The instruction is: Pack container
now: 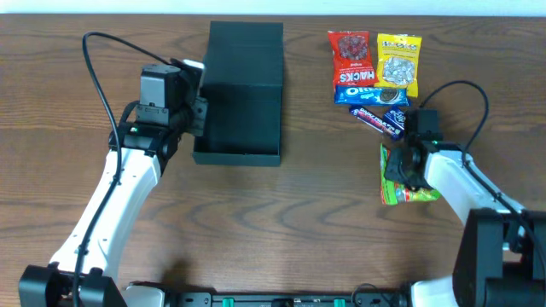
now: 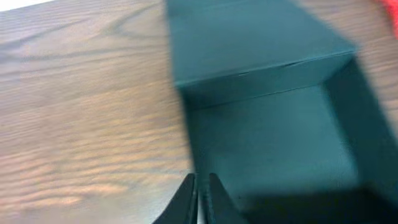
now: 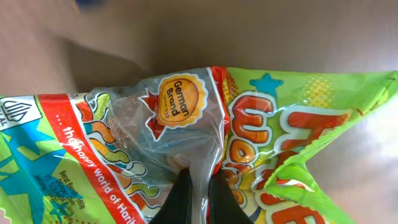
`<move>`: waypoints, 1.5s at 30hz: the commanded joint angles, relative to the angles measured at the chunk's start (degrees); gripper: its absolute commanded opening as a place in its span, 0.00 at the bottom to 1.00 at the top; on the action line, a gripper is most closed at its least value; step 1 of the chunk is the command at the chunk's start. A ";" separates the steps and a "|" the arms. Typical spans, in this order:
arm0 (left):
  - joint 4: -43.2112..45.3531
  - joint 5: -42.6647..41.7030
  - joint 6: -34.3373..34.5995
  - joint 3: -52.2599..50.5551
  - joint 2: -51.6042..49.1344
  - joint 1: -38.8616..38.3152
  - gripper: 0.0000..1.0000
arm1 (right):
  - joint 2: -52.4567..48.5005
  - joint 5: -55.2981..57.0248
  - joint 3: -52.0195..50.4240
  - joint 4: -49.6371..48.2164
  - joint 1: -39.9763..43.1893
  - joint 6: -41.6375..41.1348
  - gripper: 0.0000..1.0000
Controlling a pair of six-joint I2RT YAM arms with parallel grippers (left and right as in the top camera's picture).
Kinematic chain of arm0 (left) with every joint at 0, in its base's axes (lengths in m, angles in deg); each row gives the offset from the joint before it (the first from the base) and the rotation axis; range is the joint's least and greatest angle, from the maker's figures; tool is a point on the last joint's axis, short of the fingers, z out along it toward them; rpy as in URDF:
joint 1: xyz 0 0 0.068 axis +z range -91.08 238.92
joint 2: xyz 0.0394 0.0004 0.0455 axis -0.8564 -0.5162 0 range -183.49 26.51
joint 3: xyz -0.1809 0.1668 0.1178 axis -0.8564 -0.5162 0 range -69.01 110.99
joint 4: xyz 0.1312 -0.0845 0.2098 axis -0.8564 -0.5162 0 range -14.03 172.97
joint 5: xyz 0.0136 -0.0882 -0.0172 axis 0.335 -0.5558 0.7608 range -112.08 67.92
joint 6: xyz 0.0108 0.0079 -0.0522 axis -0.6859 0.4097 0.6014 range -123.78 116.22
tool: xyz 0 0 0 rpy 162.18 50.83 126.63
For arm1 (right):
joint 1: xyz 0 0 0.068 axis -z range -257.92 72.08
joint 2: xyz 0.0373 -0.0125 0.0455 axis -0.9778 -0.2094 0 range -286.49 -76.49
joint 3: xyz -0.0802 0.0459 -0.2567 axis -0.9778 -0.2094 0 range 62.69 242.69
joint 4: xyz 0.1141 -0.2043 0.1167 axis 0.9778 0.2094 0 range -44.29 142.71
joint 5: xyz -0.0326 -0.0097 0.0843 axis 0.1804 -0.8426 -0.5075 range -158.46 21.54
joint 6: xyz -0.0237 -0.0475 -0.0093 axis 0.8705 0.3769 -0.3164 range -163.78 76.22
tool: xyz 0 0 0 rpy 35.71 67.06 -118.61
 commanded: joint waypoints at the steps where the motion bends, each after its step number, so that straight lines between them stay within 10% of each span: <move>1: -1.01 4.04 -0.04 0.96 -1.73 2.29 0.06 | 5.42 -0.90 -0.96 0.92 0.39 -2.93 0.01; 16: 5.86 -9.53 2.99 0.96 -19.52 4.85 0.06 | 34.62 -0.85 -0.94 0.13 0.39 -2.64 0.02; 45: 20.39 -15.10 5.20 0.96 -22.45 1.03 0.06 | 35.63 -0.83 -0.63 -0.37 0.39 0.59 0.01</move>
